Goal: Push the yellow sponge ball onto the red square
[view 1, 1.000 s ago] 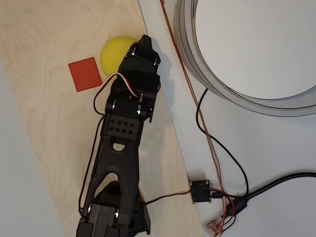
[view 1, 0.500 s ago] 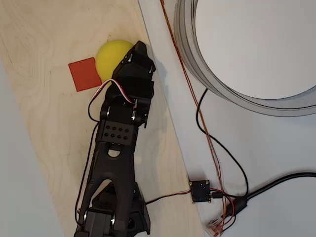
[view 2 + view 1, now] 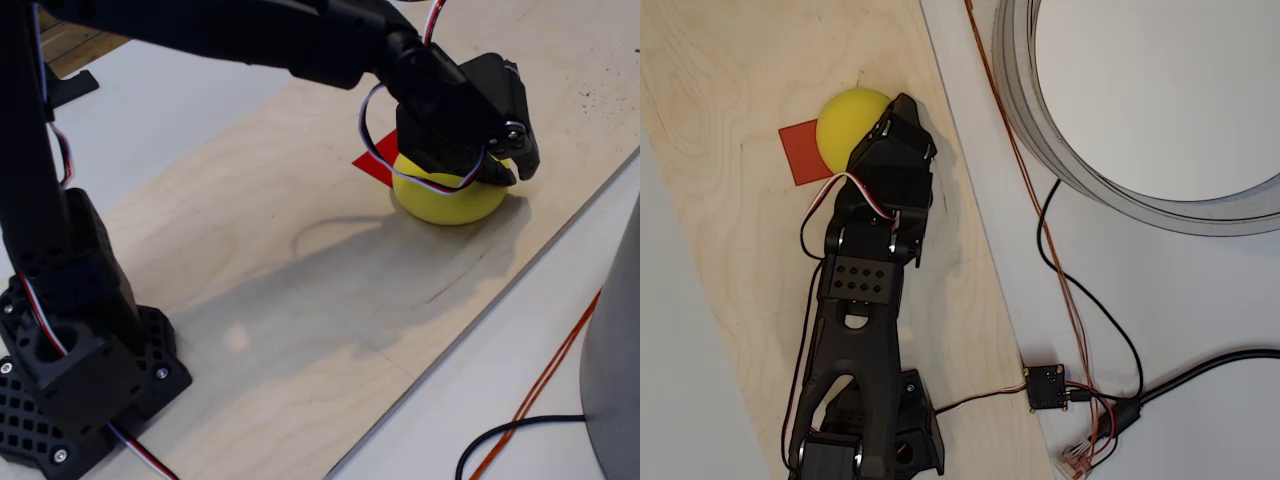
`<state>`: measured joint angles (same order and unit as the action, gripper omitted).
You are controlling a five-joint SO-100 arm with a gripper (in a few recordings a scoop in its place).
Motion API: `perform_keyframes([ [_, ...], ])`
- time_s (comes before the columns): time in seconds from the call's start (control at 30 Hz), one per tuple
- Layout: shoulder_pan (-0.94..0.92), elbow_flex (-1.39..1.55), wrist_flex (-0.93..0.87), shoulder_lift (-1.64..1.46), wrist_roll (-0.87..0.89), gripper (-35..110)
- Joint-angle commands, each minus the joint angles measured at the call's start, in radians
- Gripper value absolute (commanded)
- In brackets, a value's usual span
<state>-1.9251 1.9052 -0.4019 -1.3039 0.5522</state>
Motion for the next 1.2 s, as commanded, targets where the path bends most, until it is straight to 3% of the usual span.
perform_keyframes([
  [0.0,0.075,0.028,-0.005,-0.041,0.029,0],
  [1.17,0.187,0.026,0.002,-0.046,0.091,0],
])
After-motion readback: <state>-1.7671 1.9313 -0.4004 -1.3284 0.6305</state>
